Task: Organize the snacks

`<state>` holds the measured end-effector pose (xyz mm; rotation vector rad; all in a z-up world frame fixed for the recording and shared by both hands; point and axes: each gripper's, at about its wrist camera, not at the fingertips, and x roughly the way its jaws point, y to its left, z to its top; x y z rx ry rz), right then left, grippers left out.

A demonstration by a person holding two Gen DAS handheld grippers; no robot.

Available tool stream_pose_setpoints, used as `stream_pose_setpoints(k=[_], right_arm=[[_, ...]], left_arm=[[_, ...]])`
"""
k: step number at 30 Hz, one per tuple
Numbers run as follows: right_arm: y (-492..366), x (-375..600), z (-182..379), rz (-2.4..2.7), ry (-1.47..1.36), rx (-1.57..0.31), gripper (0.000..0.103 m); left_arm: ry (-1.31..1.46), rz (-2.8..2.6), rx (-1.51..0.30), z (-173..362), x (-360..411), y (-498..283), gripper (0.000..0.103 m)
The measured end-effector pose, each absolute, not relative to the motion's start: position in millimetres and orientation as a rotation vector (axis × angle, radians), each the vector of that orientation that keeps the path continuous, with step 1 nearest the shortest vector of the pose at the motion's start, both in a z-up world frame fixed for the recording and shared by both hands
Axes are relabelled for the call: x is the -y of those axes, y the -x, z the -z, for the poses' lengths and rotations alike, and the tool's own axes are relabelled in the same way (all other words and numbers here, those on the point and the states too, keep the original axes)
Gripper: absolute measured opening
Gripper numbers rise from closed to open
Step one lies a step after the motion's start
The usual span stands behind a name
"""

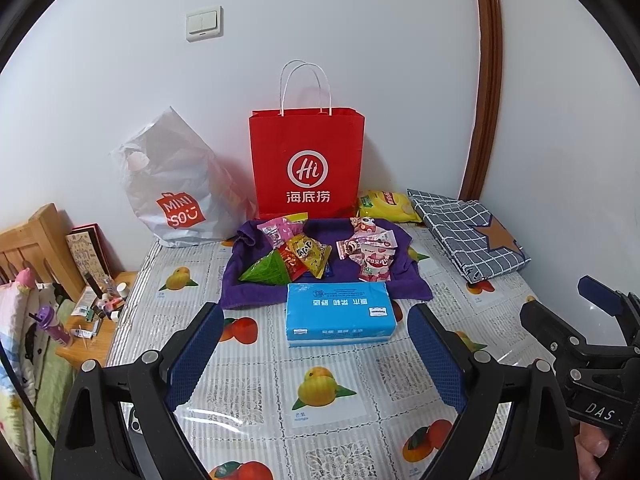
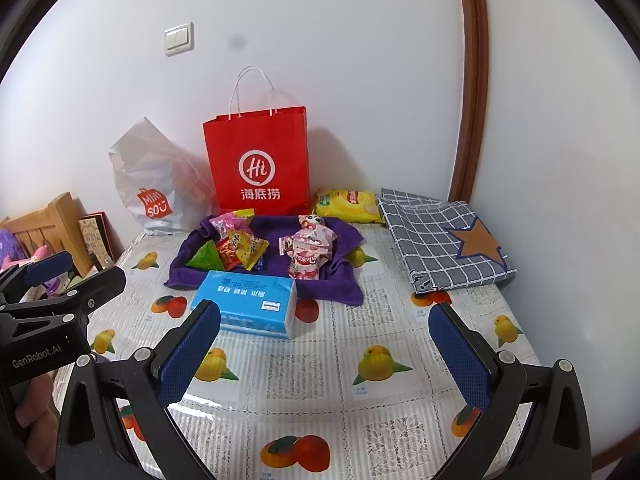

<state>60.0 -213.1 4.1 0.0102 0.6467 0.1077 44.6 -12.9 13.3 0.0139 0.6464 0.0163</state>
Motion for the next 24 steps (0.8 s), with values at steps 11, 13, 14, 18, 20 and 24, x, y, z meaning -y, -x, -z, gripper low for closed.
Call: stream_pose_setpoints(k=[11, 13, 14, 18, 20, 24], right_arm=[[-58.9, 212.1, -3.3, -0.111, -0.006, -0.644, 0.103], [-58.7, 211.4, -3.4, -0.110, -0.003, -0.643, 0.103], [-58.9, 211.3, -3.2, -0.111, -0.004, -0.644, 0.103], [-58.7, 210.8, -3.0, -0.112, -0.003, -0.647, 0.103], [-58.7, 210.5, -3.0, -0.113, -0.004, -0.644, 0.103], [-59.0, 209.1, -2.8, -0.116, -0.006, -0.642, 0.103]], left_arm=[[-0.008, -0.020, -0.644, -12.4, 12.2, -44.7, 0.093], [-0.010, -0.021, -0.642, -12.0, 12.2, -45.2, 0.093], [-0.010, -0.023, -0.641, -11.8, 12.3, -45.1, 0.093], [-0.005, -0.026, -0.641, -11.2, 12.3, -45.1, 0.093], [-0.001, -0.029, -0.641, -11.2, 11.1, -44.5, 0.093], [0.005, -0.035, -0.641, -11.7, 9.7, -44.1, 0.093]])
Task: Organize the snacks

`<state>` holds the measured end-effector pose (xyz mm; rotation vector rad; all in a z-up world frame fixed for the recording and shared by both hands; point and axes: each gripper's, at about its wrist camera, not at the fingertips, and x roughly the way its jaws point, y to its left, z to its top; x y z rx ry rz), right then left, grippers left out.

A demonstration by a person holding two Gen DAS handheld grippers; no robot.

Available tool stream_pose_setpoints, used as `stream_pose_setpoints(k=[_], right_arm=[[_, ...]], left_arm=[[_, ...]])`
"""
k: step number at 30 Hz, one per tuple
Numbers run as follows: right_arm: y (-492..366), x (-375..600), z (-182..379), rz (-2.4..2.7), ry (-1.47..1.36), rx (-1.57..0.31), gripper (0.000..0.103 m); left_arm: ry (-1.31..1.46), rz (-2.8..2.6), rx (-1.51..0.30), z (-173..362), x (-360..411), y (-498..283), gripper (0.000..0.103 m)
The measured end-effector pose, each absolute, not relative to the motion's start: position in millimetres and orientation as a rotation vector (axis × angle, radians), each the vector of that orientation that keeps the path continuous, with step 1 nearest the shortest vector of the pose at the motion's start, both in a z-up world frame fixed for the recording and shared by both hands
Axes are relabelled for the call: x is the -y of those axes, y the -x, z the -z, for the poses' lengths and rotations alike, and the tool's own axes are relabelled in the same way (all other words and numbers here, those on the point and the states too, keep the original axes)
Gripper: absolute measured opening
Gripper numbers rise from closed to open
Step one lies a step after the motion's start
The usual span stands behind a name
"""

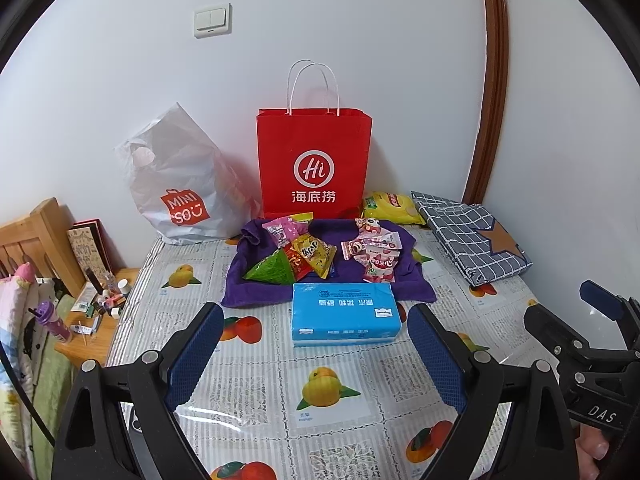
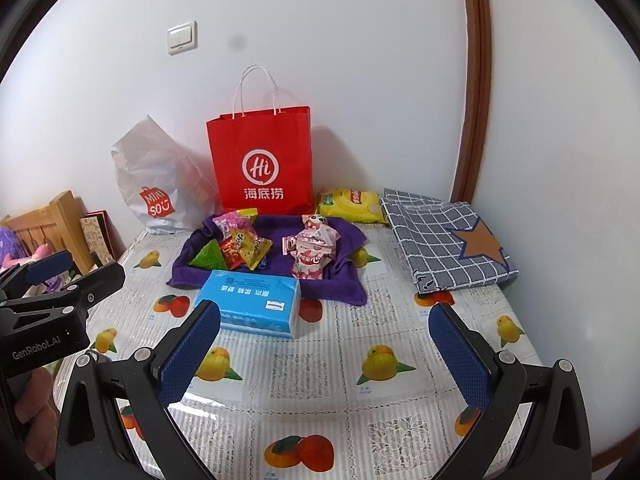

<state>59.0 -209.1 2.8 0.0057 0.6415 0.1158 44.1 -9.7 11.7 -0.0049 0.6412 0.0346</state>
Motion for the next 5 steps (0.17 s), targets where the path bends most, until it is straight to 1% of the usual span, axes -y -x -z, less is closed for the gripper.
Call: stream_pose_setpoints(k=[5], right_arm=[[-58.9, 205.8, -2.3, -0.121, 0.000, -0.638, 0.103]], left_arm=[[-0.005, -0.045, -0.630, -11.5, 7.7, -43.6, 0.093]])
